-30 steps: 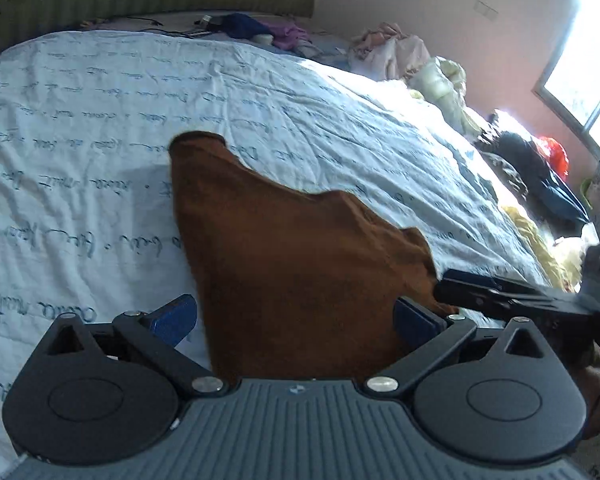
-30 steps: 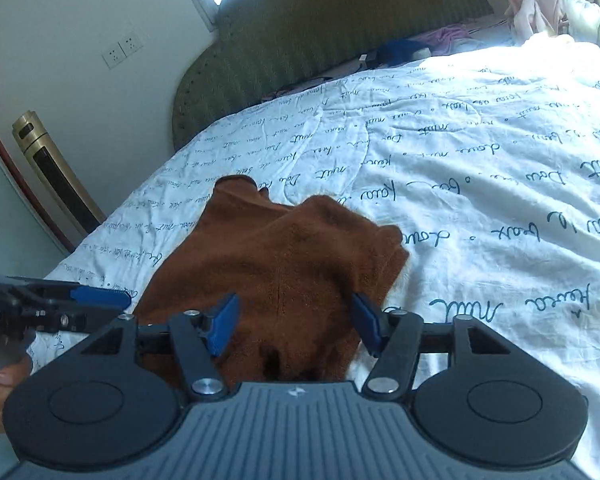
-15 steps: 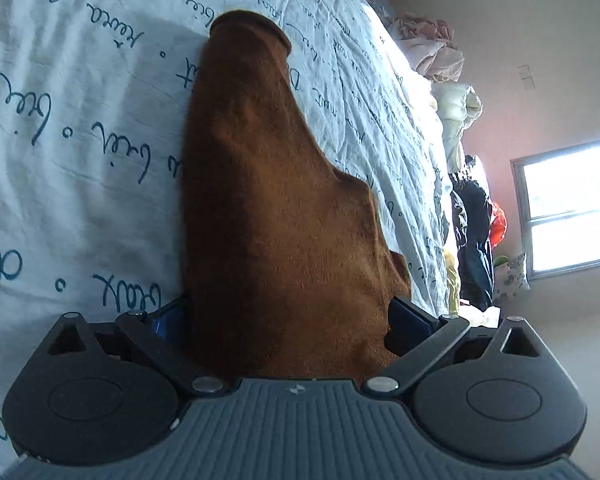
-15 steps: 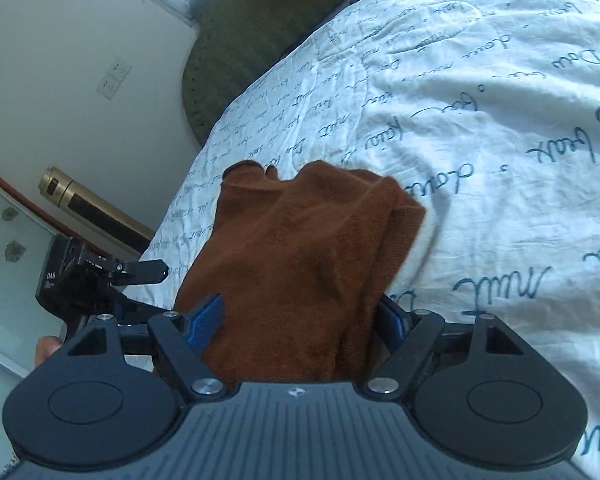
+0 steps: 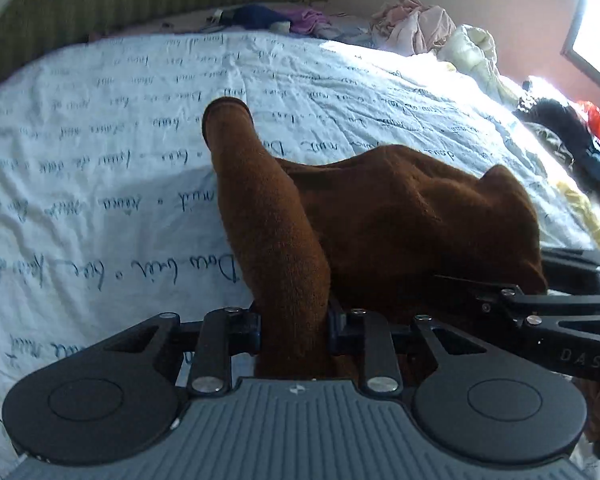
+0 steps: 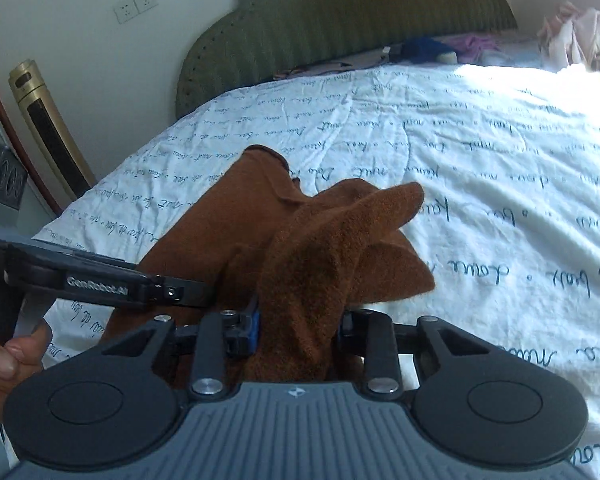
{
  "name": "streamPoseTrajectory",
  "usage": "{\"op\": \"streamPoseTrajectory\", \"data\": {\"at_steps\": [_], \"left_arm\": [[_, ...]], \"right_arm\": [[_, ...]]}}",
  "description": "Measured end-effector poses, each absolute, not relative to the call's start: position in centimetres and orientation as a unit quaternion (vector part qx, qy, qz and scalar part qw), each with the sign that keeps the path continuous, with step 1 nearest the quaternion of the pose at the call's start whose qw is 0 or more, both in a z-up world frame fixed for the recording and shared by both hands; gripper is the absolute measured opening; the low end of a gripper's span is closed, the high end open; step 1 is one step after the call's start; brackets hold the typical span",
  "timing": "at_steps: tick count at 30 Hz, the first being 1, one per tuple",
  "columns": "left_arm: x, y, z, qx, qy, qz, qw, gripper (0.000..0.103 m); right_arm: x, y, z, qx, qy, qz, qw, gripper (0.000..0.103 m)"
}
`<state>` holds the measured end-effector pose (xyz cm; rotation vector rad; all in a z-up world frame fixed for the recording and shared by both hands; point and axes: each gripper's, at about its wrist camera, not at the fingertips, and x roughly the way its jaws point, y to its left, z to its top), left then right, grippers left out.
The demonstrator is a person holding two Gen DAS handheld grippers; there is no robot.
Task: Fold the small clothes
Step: 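Lift the sweater with both grippers and fold it over onto itself, then open both grippers and release the folded brown sweater onto the bed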
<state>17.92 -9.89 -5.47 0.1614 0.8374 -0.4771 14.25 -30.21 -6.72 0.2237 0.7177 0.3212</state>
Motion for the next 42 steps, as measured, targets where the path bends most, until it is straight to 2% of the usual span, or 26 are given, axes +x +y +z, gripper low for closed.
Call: {"op": "streamPoseTrajectory", "data": {"at_steps": [5, 9, 12, 13, 14, 15, 17, 18, 20, 21, 25, 32, 33, 34, 35, 36, 37, 42], "left_arm": [[17.4, -11.2, -1.7, 0.162, 0.319, -0.195, 0.913, 0.030], [22.8, -9.6, 0.0, 0.084, 0.394, -0.211, 0.891, 0.030], [26.8, -8.3, -1.2, 0.031, 0.434, -0.218, 0.873, 0.031], [28.1, -7.9, -2.2, 0.020, 0.442, -0.223, 0.868, 0.035], [29.1, -7.8, -3.2, 0.019, 0.450, -0.217, 0.866, 0.038], [30.3, -7.4, -4.8, 0.017, 0.462, -0.204, 0.863, 0.040], [31.1, -6.4, -6.8, 0.010, 0.484, -0.192, 0.853, 0.050], [30.4, -5.2, -7.1, -0.013, 0.482, -0.203, 0.852, 0.054], [28.3, -3.3, -6.9, -0.033, 0.481, -0.235, 0.844, 0.062], [27.0, -2.4, -6.7, -0.040, 0.477, -0.239, 0.845, 0.069], [23.4, 1.1, -6.6, -0.090, 0.478, -0.263, 0.834, 0.080], [23.7, 2.4, -9.6, -0.180, 0.511, -0.254, 0.802, 0.083], [23.8, 2.3, -9.5, -0.185, 0.512, -0.251, 0.801, 0.073], [23.8, 2.0, -9.6, -0.185, 0.518, -0.251, 0.797, 0.039], [23.8, 1.7, -9.7, -0.184, 0.529, -0.258, 0.787, 0.025], [23.7, 1.5, -9.6, -0.183, 0.527, -0.258, 0.789, 0.024], [23.3, 1.2, -9.2, -0.167, 0.518, -0.253, 0.800, 0.019], [22.1, 1.5, -7.3, -0.170, 0.499, -0.247, 0.813, 0.016]], "right_arm": [[15.2, -27.7, -2.7, 0.076, 0.321, 0.167, 0.929, 0.031], [18.7, -28.2, -1.5, 0.098, 0.328, 0.161, 0.926, 0.030], [21.6, -29.8, -2.5, 0.130, 0.349, 0.155, 0.915, 0.030], [22.6, -30.2, -3.3, 0.140, 0.359, 0.155, 0.910, 0.031], [23.6, -30.4, -4.3, 0.145, 0.373, 0.151, 0.904, 0.034], [24.5, -30.6, -5.6, 0.147, 0.390, 0.145, 0.897, 0.042], [25.8, -30.9, -8.3, 0.152, 0.419, 0.128, 0.886, 0.051], [26.0, -31.1, -9.2, 0.161, 0.425, 0.121, 0.882, 0.060], [24.6, -32.3, -9.5, 0.194, 0.406, 0.128, 0.884, 0.066], [23.6, -32.9, -9.3, 0.207, 0.397, 0.136, 0.884, 0.068], [18.9, -34.3, -8.7, 0.234, 0.369, 0.151, 0.887, 0.090], [16.0, -33.3, -11.3, 0.236, 0.388, 0.179, 0.873, 0.090], [16.0, -32.9, -11.7, 0.235, 0.388, 0.190, 0.871, 0.089], [16.1, -32.7, -11.9, 0.233, 0.384, 0.196, 0.872, 0.081], [16.3, -32.4, -12.0, 0.229, 0.381, 0.196, 0.874, 0.061], [16.6, -32.4, -12.2, 0.228, 0.387, 0.191, 0.873, 0.013], [16.9, -32.4, -12.3, 0.236, 0.394, 0.187, 0.868, 0.014], [16.2, -31.9, -10.2, 0.215, 0.373, 0.193, 0.882, 0.013]]}}
